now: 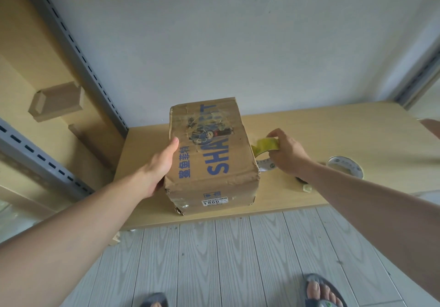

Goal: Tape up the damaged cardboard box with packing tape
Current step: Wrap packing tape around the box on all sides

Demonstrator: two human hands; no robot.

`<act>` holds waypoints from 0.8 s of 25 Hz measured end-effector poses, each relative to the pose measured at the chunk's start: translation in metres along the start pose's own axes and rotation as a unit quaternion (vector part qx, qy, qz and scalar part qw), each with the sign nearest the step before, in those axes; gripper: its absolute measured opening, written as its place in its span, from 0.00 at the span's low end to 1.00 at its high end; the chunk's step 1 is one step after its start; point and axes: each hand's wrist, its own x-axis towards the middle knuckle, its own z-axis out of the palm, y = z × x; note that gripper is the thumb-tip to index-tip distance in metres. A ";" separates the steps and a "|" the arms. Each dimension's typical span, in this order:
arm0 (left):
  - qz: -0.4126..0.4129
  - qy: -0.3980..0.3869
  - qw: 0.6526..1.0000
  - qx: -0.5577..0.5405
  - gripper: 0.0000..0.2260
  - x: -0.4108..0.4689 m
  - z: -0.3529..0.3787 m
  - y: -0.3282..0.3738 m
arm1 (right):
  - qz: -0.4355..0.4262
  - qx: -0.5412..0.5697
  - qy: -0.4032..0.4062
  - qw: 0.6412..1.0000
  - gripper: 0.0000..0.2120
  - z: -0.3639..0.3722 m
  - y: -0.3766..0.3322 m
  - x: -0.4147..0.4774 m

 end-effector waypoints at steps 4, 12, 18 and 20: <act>-0.002 -0.024 0.996 -0.090 0.30 -0.003 -0.006 -0.002 | 0.023 0.156 0.074 0.985 0.10 -0.010 0.006 -0.006; 0.058 0.123 0.990 0.027 0.15 0.008 0.066 -0.016 | -0.122 0.206 0.124 0.963 0.06 -0.043 -0.070 -0.012; 0.221 0.078 0.955 -0.181 0.21 0.002 0.030 0.041 | -0.206 0.066 0.093 0.972 0.11 -0.022 -0.098 -0.019; 0.247 0.006 0.966 -0.075 0.23 0.005 0.025 0.052 | -0.198 0.056 0.101 0.973 0.10 -0.023 -0.093 -0.016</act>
